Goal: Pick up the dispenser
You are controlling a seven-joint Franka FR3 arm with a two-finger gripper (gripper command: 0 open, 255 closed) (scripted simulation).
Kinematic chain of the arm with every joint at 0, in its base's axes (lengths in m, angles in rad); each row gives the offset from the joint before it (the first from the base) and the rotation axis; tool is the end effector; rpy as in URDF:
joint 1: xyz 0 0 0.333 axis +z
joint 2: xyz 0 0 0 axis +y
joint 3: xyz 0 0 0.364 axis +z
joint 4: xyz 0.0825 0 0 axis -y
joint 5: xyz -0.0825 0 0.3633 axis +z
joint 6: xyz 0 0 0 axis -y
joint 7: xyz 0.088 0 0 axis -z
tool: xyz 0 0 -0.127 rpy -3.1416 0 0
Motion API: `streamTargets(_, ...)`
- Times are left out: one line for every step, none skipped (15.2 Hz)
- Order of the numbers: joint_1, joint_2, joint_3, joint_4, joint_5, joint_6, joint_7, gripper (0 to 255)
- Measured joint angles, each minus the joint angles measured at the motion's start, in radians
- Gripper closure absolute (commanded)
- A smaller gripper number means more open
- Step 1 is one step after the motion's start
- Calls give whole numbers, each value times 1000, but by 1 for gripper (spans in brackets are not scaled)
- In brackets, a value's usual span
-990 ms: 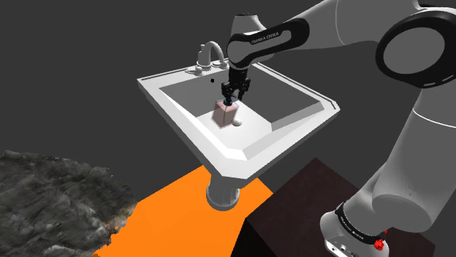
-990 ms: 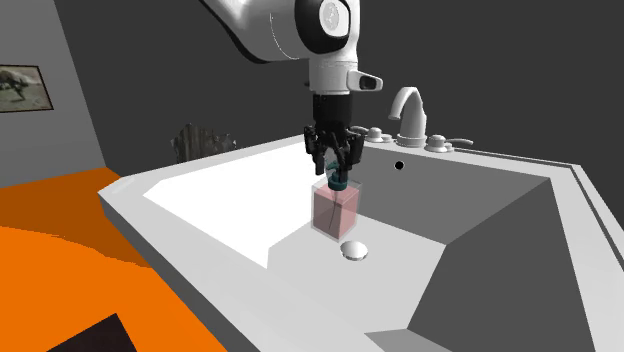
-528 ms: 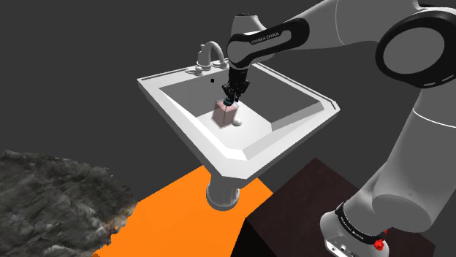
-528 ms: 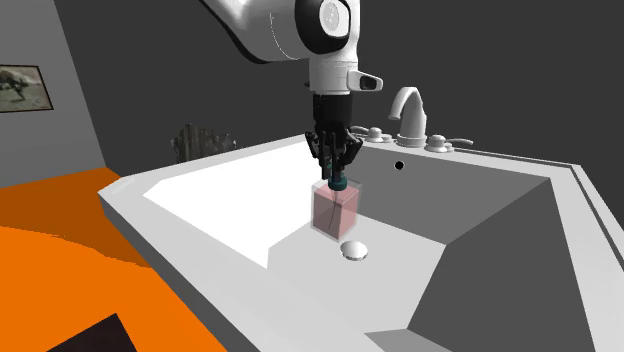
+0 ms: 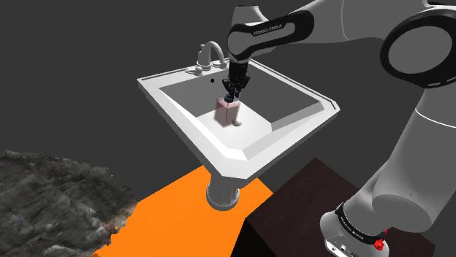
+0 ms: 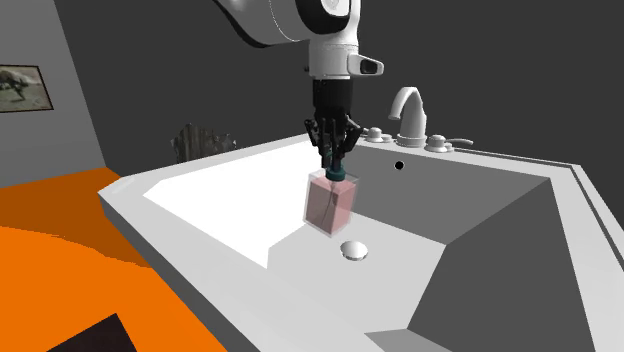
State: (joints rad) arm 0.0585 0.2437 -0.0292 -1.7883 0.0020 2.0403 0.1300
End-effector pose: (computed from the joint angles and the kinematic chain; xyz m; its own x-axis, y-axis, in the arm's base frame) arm 0.6187 0.0197 0.4523 0.9949 -0.1005 0.0090 -0.1006 -0.9949 0.0041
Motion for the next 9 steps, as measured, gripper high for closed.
streamTargets(0,-5,0,6,0,-11,0,255)
streamTargets(-1,-11,-1,13,0,-24,-1,255)
streamTargets(-1,-15,-1,21,0,-35,-1,255)
streamTargets(0,-15,0,33,-1,-48,1,255)
streamTargets(0,-15,0,47,-1,-61,0,255)
streamTargets(0,-18,0,56,-1,-74,0,255)
streamTargets(0,-22,0,67,-1,-89,0,255)
streamTargets(-1,-27,-1,73,-1,-100,-1,255)
streamTargets(-1,-30,-1,81,-1,-110,-1,255)
